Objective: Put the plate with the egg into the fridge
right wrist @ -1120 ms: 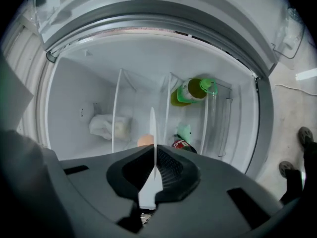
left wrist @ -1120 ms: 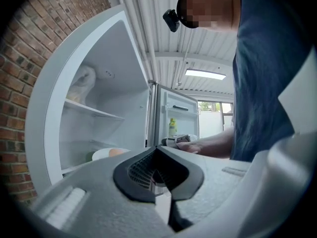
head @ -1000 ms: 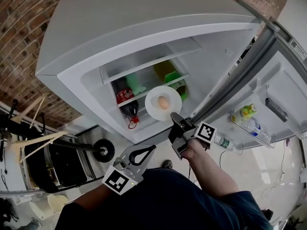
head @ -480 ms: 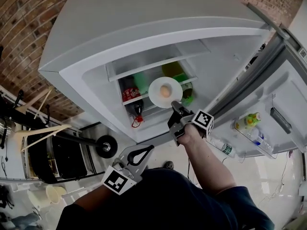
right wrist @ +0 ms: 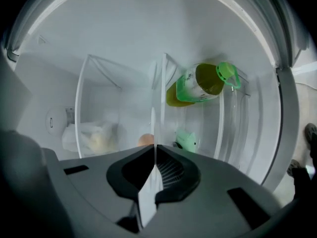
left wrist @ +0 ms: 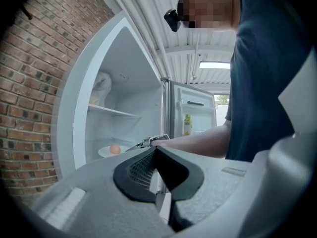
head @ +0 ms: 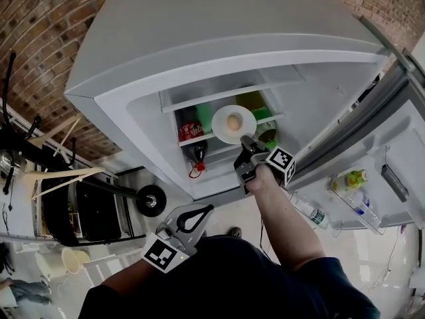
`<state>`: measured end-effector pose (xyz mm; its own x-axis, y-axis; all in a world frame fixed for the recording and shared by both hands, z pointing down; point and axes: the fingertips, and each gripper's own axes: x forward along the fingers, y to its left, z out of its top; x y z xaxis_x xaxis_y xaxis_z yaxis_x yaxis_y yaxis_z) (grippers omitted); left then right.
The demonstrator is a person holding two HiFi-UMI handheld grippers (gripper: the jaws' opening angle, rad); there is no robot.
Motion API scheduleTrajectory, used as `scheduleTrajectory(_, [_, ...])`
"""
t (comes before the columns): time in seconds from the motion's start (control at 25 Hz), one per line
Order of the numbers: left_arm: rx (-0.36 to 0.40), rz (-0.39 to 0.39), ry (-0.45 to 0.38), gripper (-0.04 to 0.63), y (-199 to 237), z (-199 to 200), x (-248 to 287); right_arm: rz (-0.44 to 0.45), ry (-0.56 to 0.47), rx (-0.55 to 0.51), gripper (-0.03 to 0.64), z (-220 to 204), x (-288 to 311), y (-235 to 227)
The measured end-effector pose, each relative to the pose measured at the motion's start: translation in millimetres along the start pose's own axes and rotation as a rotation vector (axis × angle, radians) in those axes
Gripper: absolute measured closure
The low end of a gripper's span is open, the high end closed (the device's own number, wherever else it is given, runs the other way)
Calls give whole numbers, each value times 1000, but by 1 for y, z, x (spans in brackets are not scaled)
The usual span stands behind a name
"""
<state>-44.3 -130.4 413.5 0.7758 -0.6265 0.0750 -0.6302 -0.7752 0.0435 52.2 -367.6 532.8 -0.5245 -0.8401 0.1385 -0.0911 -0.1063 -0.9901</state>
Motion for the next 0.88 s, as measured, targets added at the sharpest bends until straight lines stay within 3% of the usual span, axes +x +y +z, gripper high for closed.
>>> scheduleTrajectory(0.88, [-4,28,-2,592,9,2,-14,-16,-31,-31,592,6,39,3])
